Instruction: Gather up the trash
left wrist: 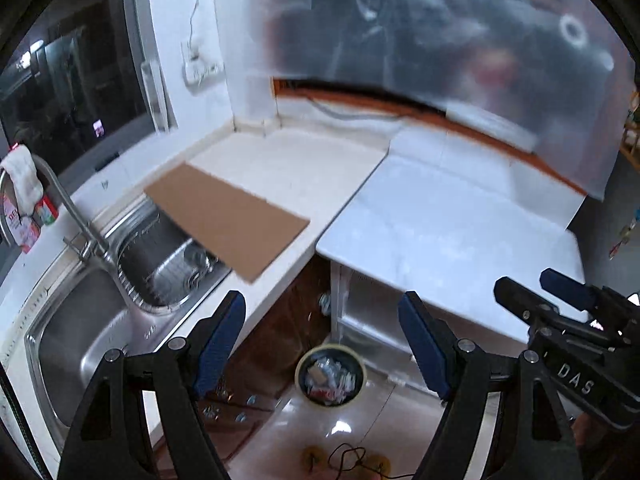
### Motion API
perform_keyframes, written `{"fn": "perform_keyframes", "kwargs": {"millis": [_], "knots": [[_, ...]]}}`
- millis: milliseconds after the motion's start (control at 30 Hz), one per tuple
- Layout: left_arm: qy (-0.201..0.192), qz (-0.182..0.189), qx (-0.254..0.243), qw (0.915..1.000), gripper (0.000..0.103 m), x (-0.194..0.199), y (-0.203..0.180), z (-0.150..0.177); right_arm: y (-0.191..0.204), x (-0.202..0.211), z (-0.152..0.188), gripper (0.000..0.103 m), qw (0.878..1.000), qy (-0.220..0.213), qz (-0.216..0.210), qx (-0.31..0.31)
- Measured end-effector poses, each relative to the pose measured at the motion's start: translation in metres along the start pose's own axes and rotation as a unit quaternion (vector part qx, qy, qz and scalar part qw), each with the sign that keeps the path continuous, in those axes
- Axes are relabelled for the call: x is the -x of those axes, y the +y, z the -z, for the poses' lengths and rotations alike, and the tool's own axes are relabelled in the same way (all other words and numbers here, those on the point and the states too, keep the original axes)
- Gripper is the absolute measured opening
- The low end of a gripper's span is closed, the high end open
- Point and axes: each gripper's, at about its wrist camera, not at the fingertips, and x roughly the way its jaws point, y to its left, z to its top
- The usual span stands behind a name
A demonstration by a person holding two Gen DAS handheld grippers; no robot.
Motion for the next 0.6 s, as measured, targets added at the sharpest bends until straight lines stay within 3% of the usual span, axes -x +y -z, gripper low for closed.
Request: {"fn": "perform_keyframes", "kwargs": {"millis": [267, 600], "knots": [[-0.033, 0.003, 0.006, 0.9994, 0.078, 0.02, -0.01, -0.021, 0.009, 0.032, -0.025, 0.063, 0.999, -0.046, -0.002, 0.011], [-0.049, 0.003, 0.007, 0.9988, 0.078, 0.016, -0.013, -0.033, 0.011, 0.038, -0.035, 0.064, 0.998, -0.069, 0.008, 0.014]]}}
